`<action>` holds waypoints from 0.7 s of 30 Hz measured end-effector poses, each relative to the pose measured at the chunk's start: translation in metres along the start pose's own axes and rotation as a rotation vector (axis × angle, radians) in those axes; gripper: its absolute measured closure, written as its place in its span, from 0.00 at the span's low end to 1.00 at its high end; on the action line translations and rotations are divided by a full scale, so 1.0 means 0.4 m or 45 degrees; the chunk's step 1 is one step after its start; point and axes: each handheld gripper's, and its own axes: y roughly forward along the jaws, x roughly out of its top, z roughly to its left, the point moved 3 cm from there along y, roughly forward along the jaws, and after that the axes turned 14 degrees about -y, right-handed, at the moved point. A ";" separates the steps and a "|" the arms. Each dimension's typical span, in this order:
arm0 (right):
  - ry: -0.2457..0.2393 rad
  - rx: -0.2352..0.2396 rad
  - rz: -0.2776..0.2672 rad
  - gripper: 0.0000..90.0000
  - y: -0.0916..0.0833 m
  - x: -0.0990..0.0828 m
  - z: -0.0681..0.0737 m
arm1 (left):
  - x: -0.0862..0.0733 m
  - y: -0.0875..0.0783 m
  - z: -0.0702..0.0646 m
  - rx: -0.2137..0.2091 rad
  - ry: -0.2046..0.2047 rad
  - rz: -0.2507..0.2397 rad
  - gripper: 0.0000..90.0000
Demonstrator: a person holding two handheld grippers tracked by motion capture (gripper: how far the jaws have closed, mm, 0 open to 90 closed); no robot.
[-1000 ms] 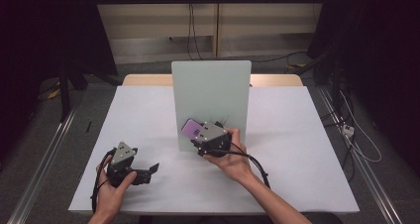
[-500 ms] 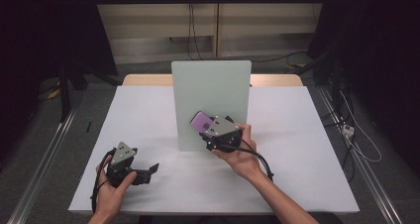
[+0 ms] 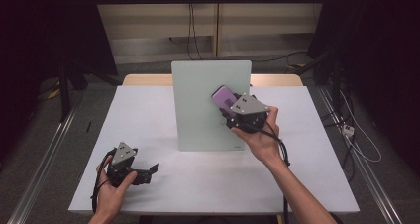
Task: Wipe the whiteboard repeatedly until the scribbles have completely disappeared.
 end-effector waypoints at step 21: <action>-0.010 0.042 0.012 0.46 0.009 -0.009 0.030 | 0.000 0.001 0.001 0.003 -0.008 0.000 0.07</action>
